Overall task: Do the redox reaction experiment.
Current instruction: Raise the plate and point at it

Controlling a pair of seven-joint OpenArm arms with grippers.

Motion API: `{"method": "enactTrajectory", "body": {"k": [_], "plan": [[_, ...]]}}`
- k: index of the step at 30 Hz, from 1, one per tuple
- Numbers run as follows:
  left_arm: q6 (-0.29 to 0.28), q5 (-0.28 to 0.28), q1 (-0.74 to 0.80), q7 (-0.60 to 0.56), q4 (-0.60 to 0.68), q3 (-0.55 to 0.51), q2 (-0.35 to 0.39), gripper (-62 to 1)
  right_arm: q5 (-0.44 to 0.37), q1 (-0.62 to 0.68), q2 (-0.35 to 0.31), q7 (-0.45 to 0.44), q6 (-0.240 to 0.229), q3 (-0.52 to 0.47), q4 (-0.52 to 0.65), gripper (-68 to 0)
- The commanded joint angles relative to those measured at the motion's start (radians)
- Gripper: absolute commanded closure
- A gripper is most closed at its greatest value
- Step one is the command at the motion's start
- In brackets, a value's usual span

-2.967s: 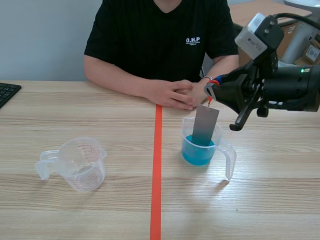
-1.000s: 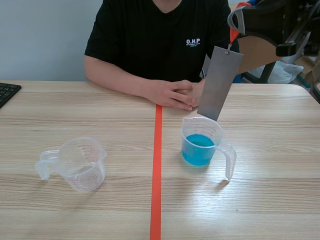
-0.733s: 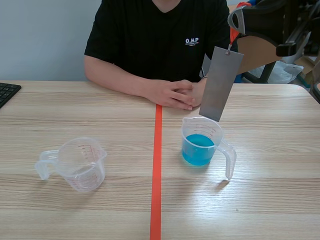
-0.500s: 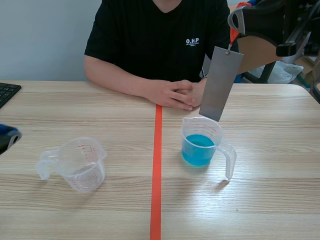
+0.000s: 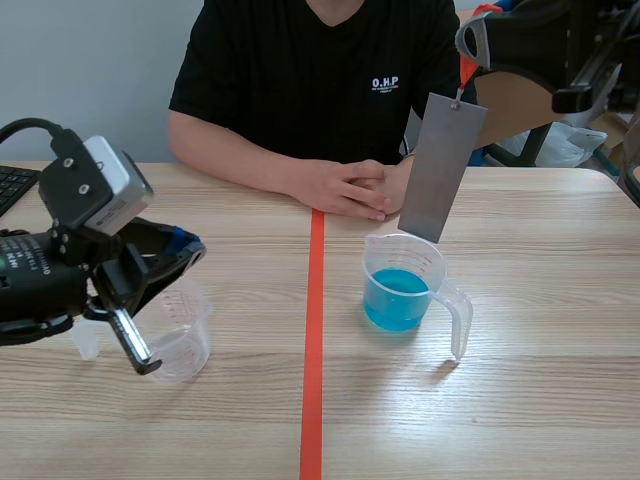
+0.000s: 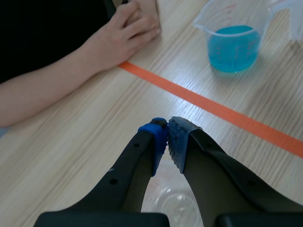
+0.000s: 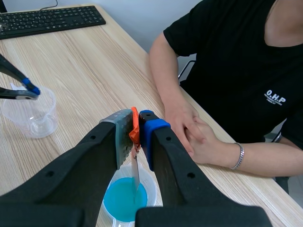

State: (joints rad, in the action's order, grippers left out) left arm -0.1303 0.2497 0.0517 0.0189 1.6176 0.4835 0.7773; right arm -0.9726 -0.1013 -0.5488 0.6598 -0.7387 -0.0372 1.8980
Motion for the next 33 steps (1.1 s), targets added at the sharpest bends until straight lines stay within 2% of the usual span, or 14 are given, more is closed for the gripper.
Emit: {"method": "enactTrajectory", "body": {"k": [1, 6, 17, 27, 33], "plan": [[0.007, -0.018, -0.025, -0.005, -0.012, -0.005, -0.037, -5.1, -0.008, -0.010, -0.010, -0.015, -0.007, -0.010, 0.014, -1.7], [0.003, -0.112, -0.125, 0.034, -0.081, 0.065, -0.144, -5.1, -0.008, -0.010, -0.010, -0.015, -0.007, -0.010, 0.014, -1.7], [-0.049, -0.192, -0.314, 0.041, -0.276, 0.192, -0.325, -5.1, -0.008, -0.010, -0.010, -0.015, -0.007, -0.010, 0.014, -1.7], [-0.037, -0.177, -0.470, 0.016, -0.434, 0.367, -0.391, -5.1, -0.008, -0.010, -0.010, -0.015, -0.007, -0.010, 0.014, -1.7], [-0.011, -0.163, -0.515, 0.003, -0.486, 0.393, -0.437, -5.1, -0.008, -0.010, -0.010, -0.015, -0.007, -0.010, 0.014, -1.7]]}}
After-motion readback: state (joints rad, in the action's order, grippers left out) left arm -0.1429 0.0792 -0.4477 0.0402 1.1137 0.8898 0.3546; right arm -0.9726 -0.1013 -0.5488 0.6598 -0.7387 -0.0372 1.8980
